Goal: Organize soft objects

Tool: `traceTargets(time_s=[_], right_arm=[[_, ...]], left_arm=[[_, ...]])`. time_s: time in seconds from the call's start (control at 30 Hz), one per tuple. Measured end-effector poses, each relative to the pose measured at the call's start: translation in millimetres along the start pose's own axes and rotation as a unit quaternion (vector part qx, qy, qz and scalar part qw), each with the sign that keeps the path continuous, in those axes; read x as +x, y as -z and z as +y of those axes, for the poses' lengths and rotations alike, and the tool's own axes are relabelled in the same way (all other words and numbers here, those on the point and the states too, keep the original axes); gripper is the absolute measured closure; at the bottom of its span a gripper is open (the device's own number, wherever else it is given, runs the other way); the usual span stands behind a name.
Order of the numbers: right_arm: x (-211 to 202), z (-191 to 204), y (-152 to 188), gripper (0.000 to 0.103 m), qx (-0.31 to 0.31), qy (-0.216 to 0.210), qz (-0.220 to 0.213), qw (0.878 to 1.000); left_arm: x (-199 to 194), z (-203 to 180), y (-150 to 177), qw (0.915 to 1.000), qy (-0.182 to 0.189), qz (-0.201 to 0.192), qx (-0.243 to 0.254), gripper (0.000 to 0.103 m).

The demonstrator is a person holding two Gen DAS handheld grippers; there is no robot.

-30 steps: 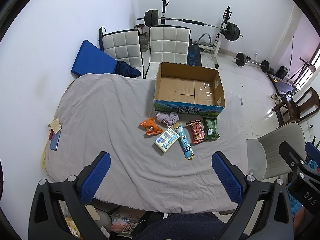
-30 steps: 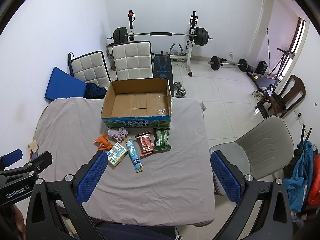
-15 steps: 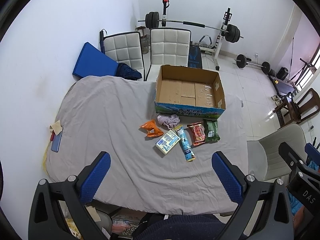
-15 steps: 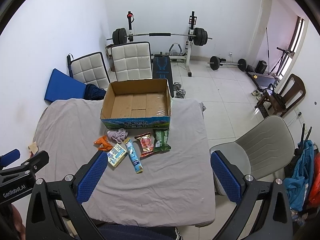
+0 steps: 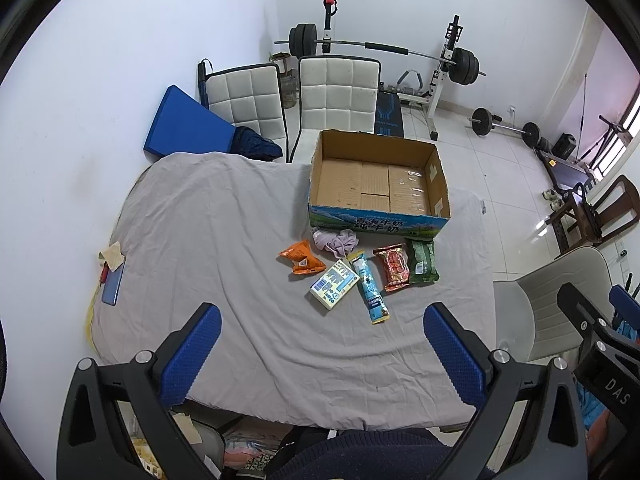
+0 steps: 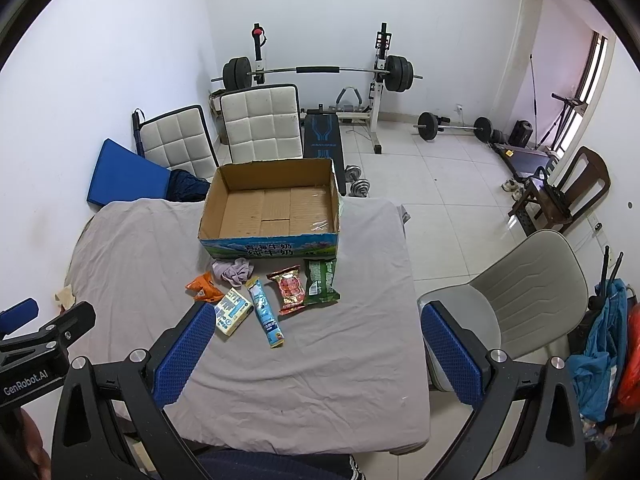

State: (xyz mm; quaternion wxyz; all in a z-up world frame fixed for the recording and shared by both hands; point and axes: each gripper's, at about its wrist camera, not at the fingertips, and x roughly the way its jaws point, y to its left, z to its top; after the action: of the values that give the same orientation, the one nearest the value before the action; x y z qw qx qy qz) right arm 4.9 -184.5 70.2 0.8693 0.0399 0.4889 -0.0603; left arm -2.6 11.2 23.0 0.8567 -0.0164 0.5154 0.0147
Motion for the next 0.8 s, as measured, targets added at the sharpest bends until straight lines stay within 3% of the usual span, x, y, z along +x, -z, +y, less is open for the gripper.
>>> traceTargets(time_s=[0.2,0.33,0.57,0.8], right_arm=[[6,-2,0,0.000,0.001,0.000,0.005,1.000],[38,-9,-4,0.000,0.007,-0.004,0.031,0.999],[173,-21,-7,0.000,0.001,0.000,0.113,0.994],[331,-33,8,0.000,0.005,0.011,0.195,0.981]], left_arm=[[6,0,0,1.0000,0.004,0.001,-0.003,0.000],[42,0,-7,0.9999,-0.003,0.011,-0.005,0.000],[159,-5,-15,0.9971,-0.022,0.061,0.039,0.000],[297,-25,-4,0.9812,0.008,0.169,0.092,0.000]])
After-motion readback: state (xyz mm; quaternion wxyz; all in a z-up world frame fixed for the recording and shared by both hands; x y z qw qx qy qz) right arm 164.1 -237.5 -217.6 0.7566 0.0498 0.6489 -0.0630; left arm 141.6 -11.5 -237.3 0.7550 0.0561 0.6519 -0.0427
